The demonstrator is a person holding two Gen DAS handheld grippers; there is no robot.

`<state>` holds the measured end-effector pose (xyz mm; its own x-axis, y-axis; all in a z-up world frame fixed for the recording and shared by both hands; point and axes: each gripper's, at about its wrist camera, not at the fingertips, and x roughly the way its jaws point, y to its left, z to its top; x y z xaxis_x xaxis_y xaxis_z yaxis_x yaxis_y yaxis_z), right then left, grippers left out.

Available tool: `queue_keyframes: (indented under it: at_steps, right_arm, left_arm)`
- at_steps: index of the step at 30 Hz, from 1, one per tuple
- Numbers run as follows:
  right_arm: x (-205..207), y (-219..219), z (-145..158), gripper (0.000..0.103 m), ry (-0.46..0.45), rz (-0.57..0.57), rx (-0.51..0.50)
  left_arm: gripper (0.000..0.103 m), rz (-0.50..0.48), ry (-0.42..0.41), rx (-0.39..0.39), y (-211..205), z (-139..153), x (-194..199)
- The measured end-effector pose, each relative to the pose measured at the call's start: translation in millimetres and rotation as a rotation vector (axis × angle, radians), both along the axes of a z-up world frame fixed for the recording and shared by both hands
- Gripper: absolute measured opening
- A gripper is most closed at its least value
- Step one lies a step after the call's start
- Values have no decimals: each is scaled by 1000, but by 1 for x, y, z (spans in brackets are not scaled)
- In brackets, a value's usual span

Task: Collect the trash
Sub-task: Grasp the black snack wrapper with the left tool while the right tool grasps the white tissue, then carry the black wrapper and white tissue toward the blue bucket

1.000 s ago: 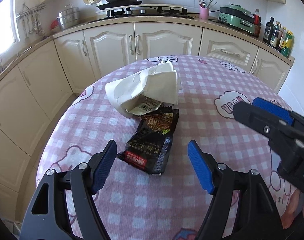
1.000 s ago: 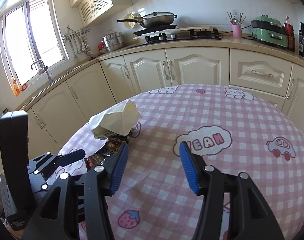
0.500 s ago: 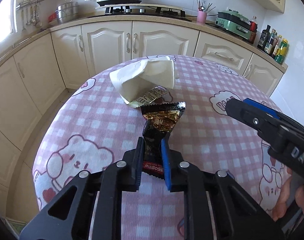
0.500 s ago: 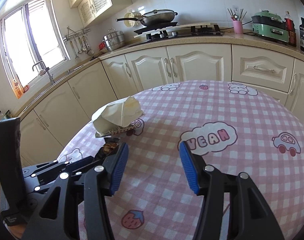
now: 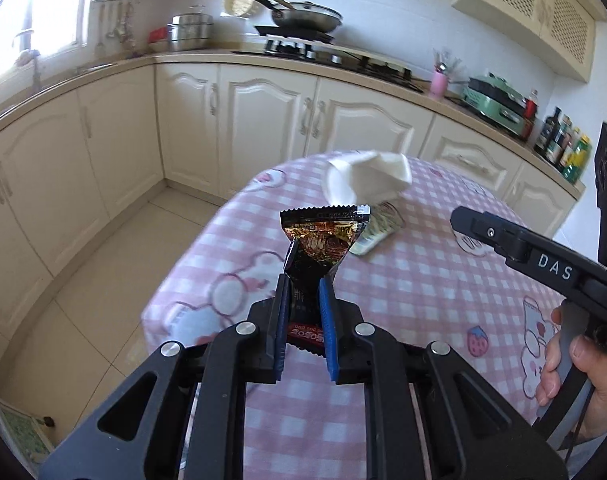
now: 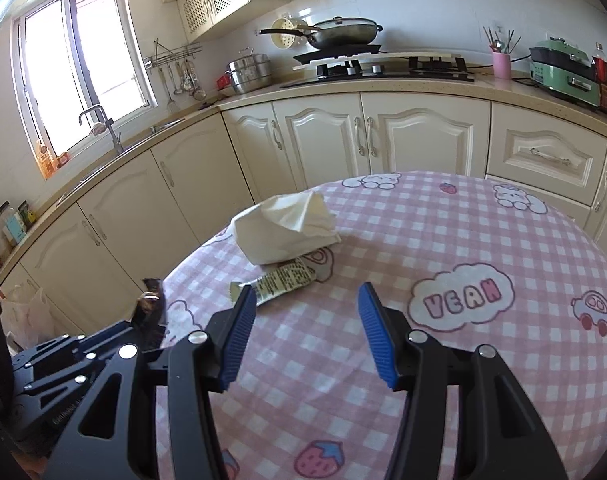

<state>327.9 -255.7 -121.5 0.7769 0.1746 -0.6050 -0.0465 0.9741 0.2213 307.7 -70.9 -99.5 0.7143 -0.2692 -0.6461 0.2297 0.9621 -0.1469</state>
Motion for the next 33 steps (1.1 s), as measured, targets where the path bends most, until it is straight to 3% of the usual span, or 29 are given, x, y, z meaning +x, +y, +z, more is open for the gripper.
queue_keyframes:
  at_steps: [14,23,24,25,28,33]
  right_arm:
    - [62,10,-5,53,-45,8,30]
    - [94,3,-17,52,-22,54,144]
    - [95,4,-19,49,-20,62,145]
    - [97,5,-19,37,-12,65,139]
    - [97,8,-18,24,-1,92,129]
    - [86,20,-16,17,3,129,92]
  left_arm:
    - [14,50,-11,-14,5,0,45]
    - [14,38,-8,-18,4,-6,50]
    - [14,36,-7,-20,4,-6,50]
    - [14,36,-6,-22,5,-7,49]
    - [14,35,-6,-23,4,-6,48]
    - [14,35,-6,-26,6,-3,42]
